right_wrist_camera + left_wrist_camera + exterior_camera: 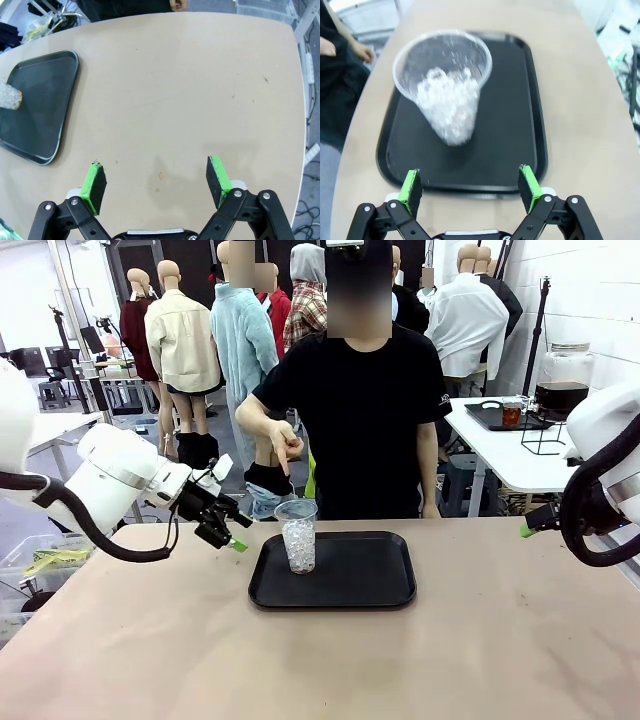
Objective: Pour the drink into the iced cup.
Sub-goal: Pick up the iced cup indicated by the human and present it to them.
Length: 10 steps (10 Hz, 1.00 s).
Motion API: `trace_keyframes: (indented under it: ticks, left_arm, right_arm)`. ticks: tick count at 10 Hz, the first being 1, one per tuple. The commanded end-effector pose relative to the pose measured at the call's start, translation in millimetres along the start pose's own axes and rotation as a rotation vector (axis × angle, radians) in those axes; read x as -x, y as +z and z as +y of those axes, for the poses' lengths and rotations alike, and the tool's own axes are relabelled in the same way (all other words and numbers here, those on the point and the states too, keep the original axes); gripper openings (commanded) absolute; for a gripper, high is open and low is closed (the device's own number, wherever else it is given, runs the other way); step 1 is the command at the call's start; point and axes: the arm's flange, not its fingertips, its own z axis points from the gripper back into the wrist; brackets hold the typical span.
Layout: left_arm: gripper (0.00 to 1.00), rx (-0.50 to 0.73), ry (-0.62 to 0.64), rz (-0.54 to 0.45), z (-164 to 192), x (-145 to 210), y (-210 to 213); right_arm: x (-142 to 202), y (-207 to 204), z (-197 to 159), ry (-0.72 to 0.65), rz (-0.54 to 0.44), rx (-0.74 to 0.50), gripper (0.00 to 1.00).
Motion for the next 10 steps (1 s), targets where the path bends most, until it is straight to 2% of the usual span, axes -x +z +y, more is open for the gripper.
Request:
trace_keyframes:
  ticks: [1,3,5,7,8,10]
  left_arm:
    - [1.0,0.002,0.005,-0.147,16.6,10.5,-18.1]
    - [1.0,0.048,-0.009,-0.187,22.3,18.0,-38.0]
    - [1.0,0.007,-0.046,-0.253,28.4,25.7,-52.7]
    - [1.0,0.011,-0.012,-0.317,31.0,29.7,-58.5]
    - [1.0,0.033,0.045,-0.276,37.0,31.1,-59.8]
    - [1.0,0.018,-0.002,-0.246,27.1,28.4,-57.8]
  right_arm:
    - [1.5,-0.8,0.1,0.006,-0.01,-0.004,1.0]
    - [1.5,-0.8,0.1,0.006,-0.01,-0.004,1.0]
    - [1.5,-0.8,0.1,0.006,-0.01,-0.004,1.0]
    - [1.5,-0.8,0.1,0.006,-0.01,-0.004,1.0]
    - [1.5,-0.8,0.1,0.006,-0.01,-0.004,1.0]
    - [1.5,-0.8,0.1,0.006,-0.01,-0.004,1.0]
